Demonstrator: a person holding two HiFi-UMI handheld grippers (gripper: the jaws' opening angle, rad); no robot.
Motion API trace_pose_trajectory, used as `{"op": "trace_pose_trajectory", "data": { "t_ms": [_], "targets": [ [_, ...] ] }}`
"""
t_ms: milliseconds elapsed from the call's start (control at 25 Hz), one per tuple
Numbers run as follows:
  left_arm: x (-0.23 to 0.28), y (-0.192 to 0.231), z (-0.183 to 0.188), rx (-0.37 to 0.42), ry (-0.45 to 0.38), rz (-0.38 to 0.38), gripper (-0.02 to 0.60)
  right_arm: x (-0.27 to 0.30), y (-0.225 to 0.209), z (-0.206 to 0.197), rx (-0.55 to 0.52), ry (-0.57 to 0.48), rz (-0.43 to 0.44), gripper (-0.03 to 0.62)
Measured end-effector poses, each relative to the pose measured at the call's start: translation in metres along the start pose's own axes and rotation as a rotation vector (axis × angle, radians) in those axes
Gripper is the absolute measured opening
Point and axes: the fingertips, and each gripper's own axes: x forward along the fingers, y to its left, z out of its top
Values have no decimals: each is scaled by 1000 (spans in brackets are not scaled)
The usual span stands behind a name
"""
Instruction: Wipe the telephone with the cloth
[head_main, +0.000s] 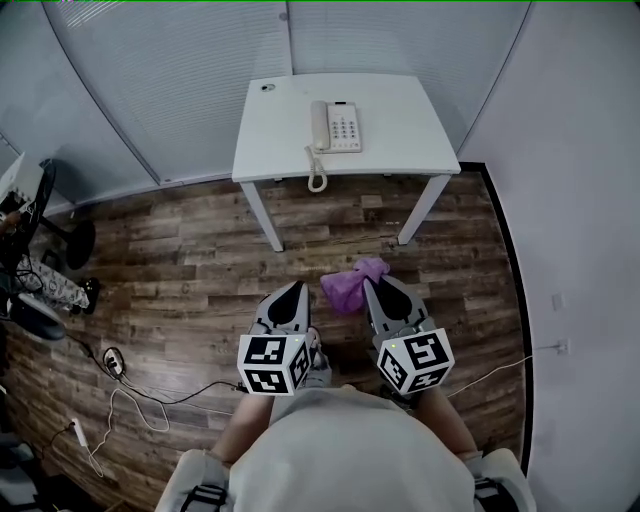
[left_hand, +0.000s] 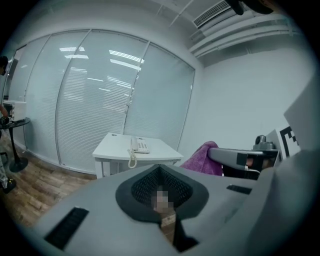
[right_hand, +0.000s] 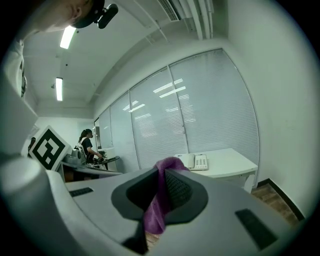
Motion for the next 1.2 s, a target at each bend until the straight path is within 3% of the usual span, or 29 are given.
{"op": "trace_pose_trajectory", "data": {
  "t_ms": [600, 840, 1200],
  "targets": [
    [95, 72, 58, -18, -9, -42, 9, 118, -31, 39, -11, -8, -8, 44],
    [128, 100, 76, -60, -2, -62, 9, 157, -38, 48, 0, 1, -24, 44],
    [161, 135, 92, -42, 13, -103, 9, 206, -44, 52, 23, 1, -58, 44]
  ]
}}
